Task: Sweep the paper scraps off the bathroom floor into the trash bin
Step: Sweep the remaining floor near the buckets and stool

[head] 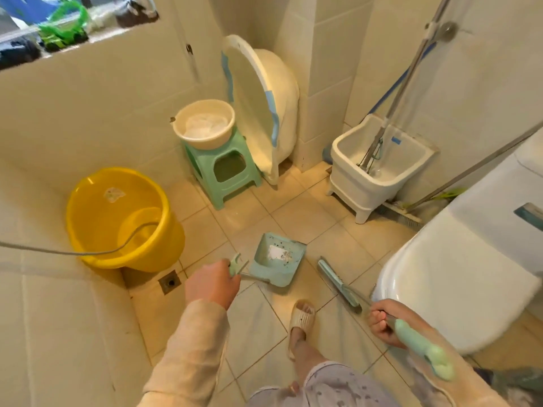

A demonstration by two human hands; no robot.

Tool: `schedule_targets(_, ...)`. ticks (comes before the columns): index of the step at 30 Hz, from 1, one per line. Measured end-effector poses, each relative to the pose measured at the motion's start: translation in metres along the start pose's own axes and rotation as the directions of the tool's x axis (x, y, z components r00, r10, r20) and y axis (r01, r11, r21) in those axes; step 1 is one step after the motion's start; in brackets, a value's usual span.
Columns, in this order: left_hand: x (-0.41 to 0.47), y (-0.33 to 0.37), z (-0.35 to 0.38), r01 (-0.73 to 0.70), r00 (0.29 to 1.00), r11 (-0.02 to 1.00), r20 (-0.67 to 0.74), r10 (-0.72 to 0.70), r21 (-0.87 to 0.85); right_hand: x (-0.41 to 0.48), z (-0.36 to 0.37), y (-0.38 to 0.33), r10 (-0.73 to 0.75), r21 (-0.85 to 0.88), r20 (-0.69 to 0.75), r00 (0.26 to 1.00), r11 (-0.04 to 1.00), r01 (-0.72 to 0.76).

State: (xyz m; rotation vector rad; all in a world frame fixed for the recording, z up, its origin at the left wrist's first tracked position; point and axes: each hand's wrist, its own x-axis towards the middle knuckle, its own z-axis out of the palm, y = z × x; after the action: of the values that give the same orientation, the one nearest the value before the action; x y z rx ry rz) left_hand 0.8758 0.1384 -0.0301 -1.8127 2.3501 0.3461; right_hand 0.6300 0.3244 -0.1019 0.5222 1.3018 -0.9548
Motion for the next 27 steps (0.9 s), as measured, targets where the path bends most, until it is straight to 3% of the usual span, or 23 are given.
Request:
schedule_targets(10,0.136,0.057,-0.011,-0.184,0.981,0.972,0.088,0.173,0.149,0.023,0.033,-0.129,-0.085,0.307,0.002,0.996,0.948,0.080)
schedule_targets(17,0.220,0.113,-0.036,-0.405,0.909,0.886,0.203,0.364,0.226,0.024,0.047,-0.178,-0.090,0.366,-0.025,0.996,0.926,0.093)
schedule_targets(23,0.303,0.178,-0.059,-0.668,0.744,0.674,0.293,0.600,0.316,0.033,0.064,-0.203,-0.129,0.504,-0.044,0.991,0.853,0.133)
schedule_targets(27,0.351,0.228,-0.072,-0.847,0.525,0.409,0.406,0.748,0.340,0.036,0.082,-0.213,-0.171,0.677,-0.025,0.985,0.722,0.143)
